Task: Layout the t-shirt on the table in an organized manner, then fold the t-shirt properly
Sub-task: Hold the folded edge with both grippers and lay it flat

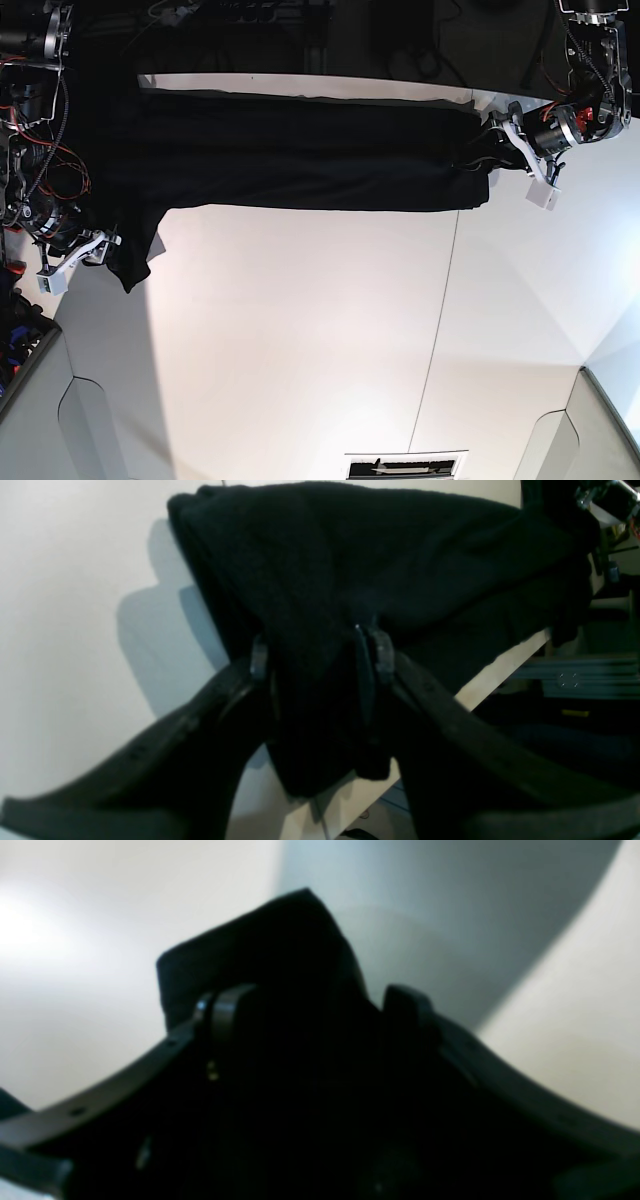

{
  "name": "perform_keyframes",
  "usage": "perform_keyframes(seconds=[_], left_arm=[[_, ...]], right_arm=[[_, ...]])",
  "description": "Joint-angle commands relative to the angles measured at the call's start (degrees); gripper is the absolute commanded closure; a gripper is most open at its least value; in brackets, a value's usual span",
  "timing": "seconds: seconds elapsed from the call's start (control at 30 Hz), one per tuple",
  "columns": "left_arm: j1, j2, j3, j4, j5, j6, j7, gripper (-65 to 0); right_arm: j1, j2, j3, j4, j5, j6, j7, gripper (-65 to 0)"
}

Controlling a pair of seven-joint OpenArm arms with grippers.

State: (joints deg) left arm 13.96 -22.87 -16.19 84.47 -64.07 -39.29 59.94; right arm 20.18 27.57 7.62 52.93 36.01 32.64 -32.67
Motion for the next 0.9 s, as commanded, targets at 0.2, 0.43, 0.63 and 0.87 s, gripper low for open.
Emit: perform_keyframes(seconds=[0.2,0.43,0.63,0.87], left_arm=[[-0.46,-0.94,-0.33,0.76,-0.96,-0.71,-1.42,-24.9],[-0.46,-0.94,-0.33,0.74,-0.76,-0.71,-1.75,-24.9],[-0.46,-0.94,-0.33,0.74,-0.76,-0.71,-2.27,-24.9],[-0.46,-0.94,-0.33,0.74,-0.28,-0.71,-2.29,-24.9]], right_arm=[[1.05,0.81,0.07,0.85,0.02,0.79,-2.14,-27.9],[1.07,0.81,0.07,0.85,0.02,0.81,-1.84,0.0],[1.07,0.83,0.09,1.01,1.88,0.81,-1.86,0.0],[-0.24,0.85,1.53,9.84,6.91,0.79,-9.18,0.0]])
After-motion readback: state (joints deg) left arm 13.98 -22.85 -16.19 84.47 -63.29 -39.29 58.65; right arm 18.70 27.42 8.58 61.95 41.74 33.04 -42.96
